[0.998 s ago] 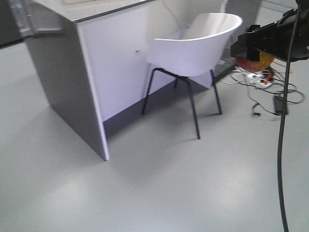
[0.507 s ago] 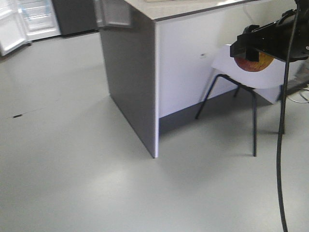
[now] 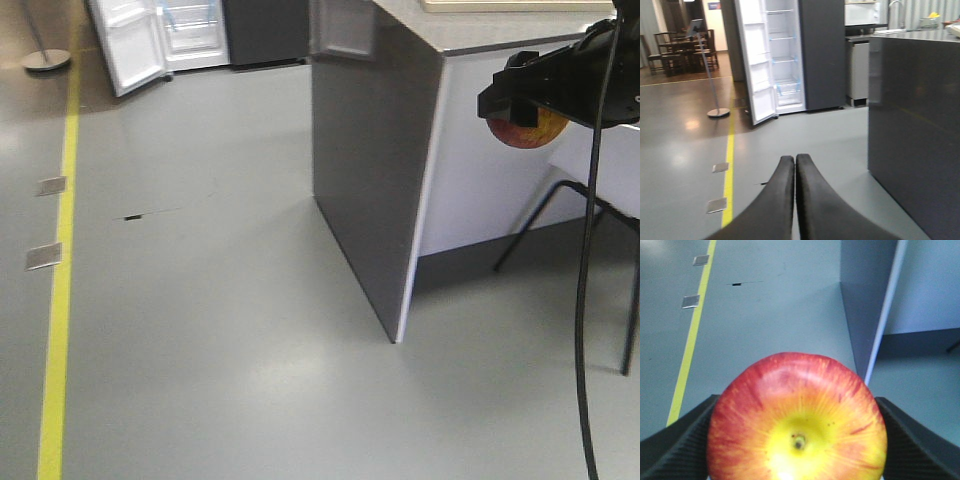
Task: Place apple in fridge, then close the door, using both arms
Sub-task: 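Drive the base away from the counter holding the apple in the right gripper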
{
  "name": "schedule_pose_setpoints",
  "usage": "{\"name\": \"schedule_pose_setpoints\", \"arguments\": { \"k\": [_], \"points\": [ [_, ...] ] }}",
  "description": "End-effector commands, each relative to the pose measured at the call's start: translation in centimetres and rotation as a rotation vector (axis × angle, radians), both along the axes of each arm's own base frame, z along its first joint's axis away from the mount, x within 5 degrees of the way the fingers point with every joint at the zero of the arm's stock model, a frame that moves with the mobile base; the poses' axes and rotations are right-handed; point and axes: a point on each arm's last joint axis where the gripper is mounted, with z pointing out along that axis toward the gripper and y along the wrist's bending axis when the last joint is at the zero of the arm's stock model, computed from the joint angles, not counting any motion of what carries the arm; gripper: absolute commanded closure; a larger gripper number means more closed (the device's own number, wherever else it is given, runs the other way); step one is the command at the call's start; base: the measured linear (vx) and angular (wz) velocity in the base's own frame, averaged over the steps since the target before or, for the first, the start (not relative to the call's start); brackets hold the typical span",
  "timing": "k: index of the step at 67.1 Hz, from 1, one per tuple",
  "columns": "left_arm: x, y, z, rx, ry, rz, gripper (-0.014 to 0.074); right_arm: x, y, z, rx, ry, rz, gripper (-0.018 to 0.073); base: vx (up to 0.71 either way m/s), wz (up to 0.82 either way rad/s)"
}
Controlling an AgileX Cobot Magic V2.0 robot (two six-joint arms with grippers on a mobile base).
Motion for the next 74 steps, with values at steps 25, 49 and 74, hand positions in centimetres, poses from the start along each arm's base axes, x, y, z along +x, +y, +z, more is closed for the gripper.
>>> {"name": "schedule_pose_setpoints", "arguments": {
  "k": [25, 49, 74],
  "points": [
    [-0.05, -0.22, 0.14, 0.006, -0.063, -0.025, 0.0604, -0.72, -0.08, 2.65, 0.021, -0.134, -0.009, 0.0458, 0.11, 0.45],
    [-0.05, -0.22, 0.14, 0.006, -0.063, -0.025, 0.0604, -0.72, -0.08, 2.65, 0.021, -0.134, -0.009, 0.0458, 0.13, 0.49],
    [-0.05, -0.22, 0.14, 0.006, -0.063, -0.025, 0.0604, -0.72, -0.08, 2.65, 0.021, -0.134, -0.009, 0.0458, 0.14, 0.31]
  ]
}}
